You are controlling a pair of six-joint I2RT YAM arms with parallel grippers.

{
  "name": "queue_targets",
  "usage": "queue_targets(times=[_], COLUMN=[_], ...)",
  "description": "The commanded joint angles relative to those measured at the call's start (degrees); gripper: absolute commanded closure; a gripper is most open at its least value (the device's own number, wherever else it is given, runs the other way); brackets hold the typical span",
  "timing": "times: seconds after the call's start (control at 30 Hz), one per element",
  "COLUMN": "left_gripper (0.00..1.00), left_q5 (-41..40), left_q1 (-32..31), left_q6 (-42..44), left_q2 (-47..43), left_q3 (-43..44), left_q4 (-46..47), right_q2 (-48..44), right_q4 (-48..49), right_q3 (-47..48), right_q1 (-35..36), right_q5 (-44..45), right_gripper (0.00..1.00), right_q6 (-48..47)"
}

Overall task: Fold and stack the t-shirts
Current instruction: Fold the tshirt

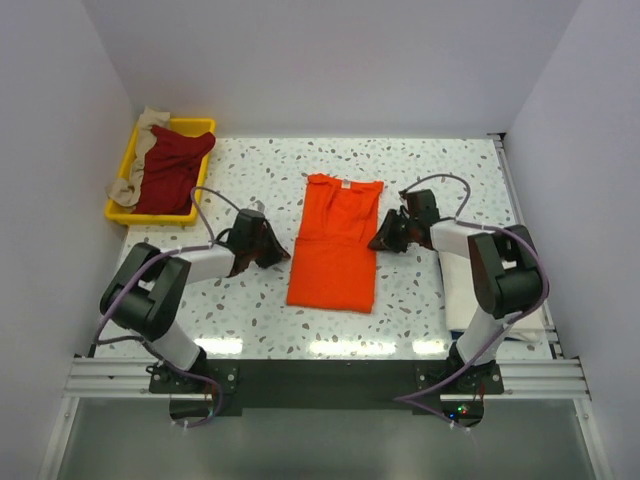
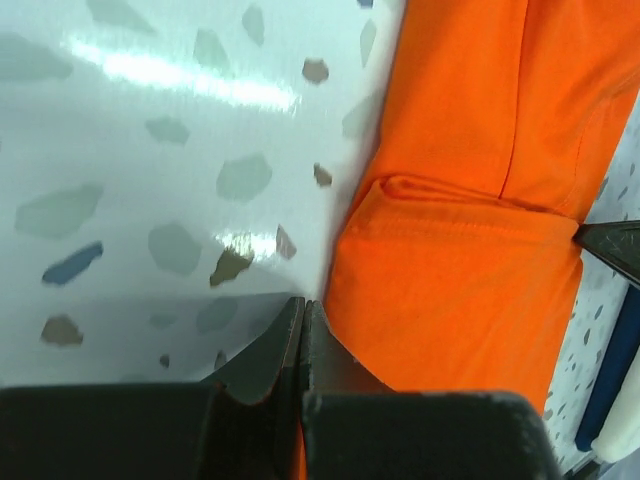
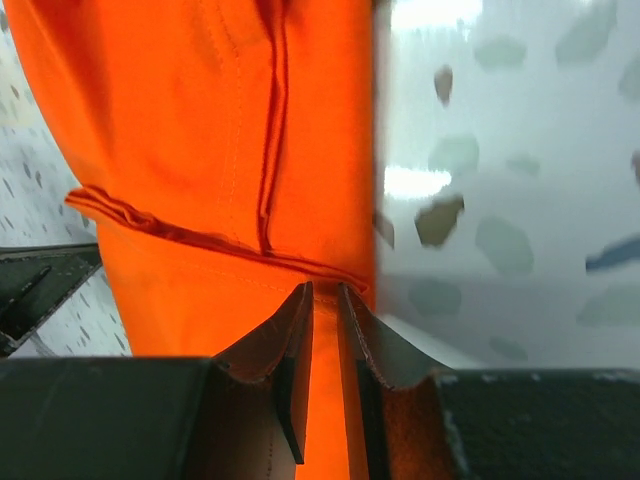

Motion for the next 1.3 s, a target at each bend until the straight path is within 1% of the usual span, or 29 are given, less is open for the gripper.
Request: queue_targets(times=[0.0, 0.07, 0.17, 0.33, 0.4, 0.43, 0.5, 0.53, 0.7, 0.8, 0.87, 1.13, 1.23, 1.27], left_gripper=[1.00, 1.00, 1.00, 1.00, 1.00, 0.99, 0.94, 0.94, 0.95, 0.96, 0.96, 0.97, 0.93, 0.89], left_q5=[-2.5, -2.2, -1.9, -3.3, -4.4, -4.5, -5.3, -6.0, -7.5, -7.9, -9.7, -11.0, -12.9, -13.4], left_q1=[-1.0, -1.2, -1.8, -2.5, -2.8, -3.1, -4.7, -5.4, -10.7, -14.7, -16.9, -23.6, -23.7, -23.8], left_q6=[-0.3, -0.6, -1.0, -0.3, -0.3, -0.2, -0.2, -0.3, -2.7, -4.8, -5.8, -10.6, -10.4, -10.1], left_q2=[-6.3, -9.7, -13.2, -17.4, -19.6, -20.4, -21.6, -21.6, -21.6, -21.8, -22.4, -25.6, -26.9, -27.5], left_q3=[-6.4, -9.0, -12.3, -13.7, -14.5, -14.9, -15.5, -15.6, -18.3, -19.3, -20.1, -21.1, -20.4, -19.6], left_q4=[1.6, 2.7, 3.3, 0.3, -1.9, -1.9, -3.2, -3.8, -2.7, -2.9, -3.1, -4.0, -6.6, -9.6], right_q2=[-5.1, -7.5, -10.2, -11.7, -12.9, -13.6, -15.2, -15.3, -11.3, -9.0, -7.9, -5.2, -6.3, -7.8], right_q4=[-4.0, -3.7, -4.6, -7.2, -8.5, -9.8, -11.0, -11.8, -13.0, -12.1, -11.7, -13.3, -14.8, -15.5], right_q3=[-6.1, -9.8, -11.8, -10.3, -9.6, -9.1, -8.5, -7.6, -4.1, -2.5, -1.7, 3.1, 3.9, 3.9], right_q1=[0.9, 1.3, 1.3, 1.4, 1.3, 1.3, 1.3, 1.2, 1.2, 1.2, 1.2, 1.2, 1.2, 1.2], right_q5=[3.7, 4.1, 4.9, 6.2, 7.3, 8.9, 11.0, 12.5, 13.6, 13.3, 13.1, 11.7, 12.8, 13.1], right_gripper=[0.79, 0.78, 0.78, 0.78, 0.76, 0.75, 0.71, 0.71, 0.70, 0.70, 0.70, 0.69, 0.66, 0.65], right_q6=[-3.7, -4.0, -5.1, -6.1, -6.0, -5.9, -5.7, -5.7, -6.0, -5.9, -6.1, -7.1, -7.2, -7.2])
